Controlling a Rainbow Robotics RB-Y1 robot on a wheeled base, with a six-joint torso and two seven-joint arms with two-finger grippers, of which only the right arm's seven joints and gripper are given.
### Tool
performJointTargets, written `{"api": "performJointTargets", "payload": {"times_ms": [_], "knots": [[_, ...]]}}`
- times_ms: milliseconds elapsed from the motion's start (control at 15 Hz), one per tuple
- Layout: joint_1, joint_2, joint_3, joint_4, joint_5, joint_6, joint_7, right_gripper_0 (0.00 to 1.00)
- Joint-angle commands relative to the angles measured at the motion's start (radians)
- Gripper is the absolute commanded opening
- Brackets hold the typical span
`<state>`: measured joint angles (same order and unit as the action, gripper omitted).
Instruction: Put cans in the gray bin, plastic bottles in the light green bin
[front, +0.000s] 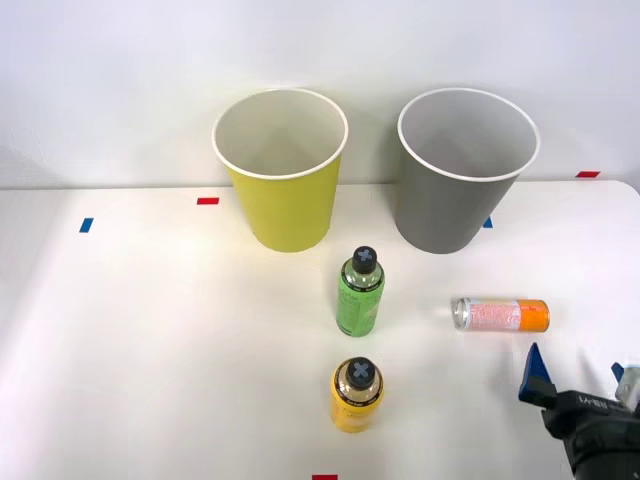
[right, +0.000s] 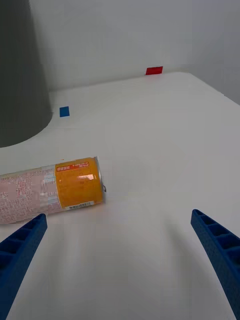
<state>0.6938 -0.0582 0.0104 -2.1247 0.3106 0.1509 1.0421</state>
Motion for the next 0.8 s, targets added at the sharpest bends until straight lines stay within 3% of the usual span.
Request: {"api": "performJointTargets", "payload": {"times_ms": [67,333,667,800], "knots": [[-0.131,-0.014,0.040,-0.185,-0.019,0.450,-0.024,1.00],[-0.241,-0.012,0.072,-0.379,-0.021,0.934,-0.060,1.00],[-0.402,-0.045,0.088,-0.397,-0.035,1.199,-0.307,1.00],[-0.473,-0.057,0.074,-0.397,-0.088,1.320,-0.439,1.00]]}}
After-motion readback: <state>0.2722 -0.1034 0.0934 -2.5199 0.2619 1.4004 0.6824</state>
